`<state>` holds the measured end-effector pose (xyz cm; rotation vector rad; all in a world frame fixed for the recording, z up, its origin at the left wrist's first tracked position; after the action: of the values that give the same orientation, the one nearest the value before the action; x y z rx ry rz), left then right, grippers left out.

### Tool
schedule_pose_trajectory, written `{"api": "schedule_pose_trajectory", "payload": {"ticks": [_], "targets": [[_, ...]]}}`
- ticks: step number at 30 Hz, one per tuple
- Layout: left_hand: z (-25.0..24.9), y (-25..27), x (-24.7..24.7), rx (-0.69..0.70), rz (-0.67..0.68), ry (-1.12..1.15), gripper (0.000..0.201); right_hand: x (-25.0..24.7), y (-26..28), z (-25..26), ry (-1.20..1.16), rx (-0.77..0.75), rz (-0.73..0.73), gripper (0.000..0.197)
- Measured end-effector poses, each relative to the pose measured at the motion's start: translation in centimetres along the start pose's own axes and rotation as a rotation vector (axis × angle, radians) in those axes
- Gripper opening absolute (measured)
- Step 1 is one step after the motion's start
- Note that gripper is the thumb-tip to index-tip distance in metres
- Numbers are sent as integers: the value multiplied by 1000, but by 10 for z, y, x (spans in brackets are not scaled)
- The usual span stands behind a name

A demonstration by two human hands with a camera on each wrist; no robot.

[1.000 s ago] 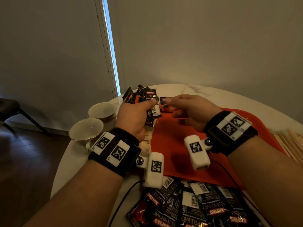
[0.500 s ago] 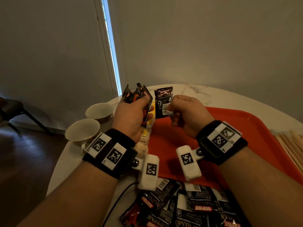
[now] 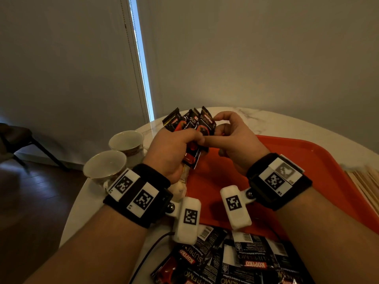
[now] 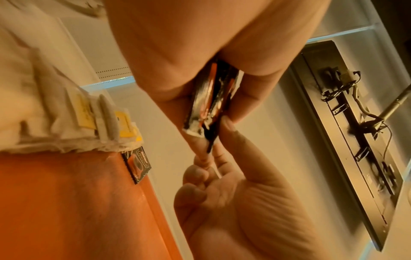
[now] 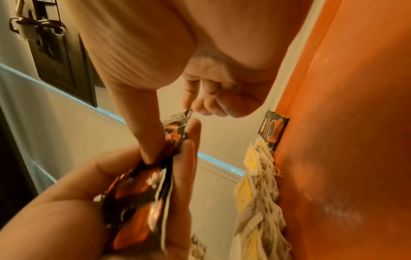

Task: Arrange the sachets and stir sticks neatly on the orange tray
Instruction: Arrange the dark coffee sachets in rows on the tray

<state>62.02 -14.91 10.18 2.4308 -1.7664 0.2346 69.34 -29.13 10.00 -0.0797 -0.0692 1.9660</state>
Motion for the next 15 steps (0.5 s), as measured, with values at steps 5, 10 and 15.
{"api": "schedule_pose_trajectory", "payload": {"ticks": [5,10,15], "targets": [[2,1,2,-70,16,16,3,5,3,-6,-179,114,111,72],[3,-2,-4,-102,-32,53,25,-4,2,-7,-363,140,7,23],[5,-3,-5,-132,-22,83,32,-7,1,-11,-444,181,-67,11]]}}
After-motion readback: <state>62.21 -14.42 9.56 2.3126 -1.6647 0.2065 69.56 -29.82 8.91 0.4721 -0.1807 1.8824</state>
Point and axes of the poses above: each hand's wrist, its own y-axis away from the middle knuckle, its own x-axis out of the palm, z = x × y, the point moved 6 cm from there along -y, towards the middle knuckle, and after that the axes turned 3 degrees about x, right-handed, at the moved point
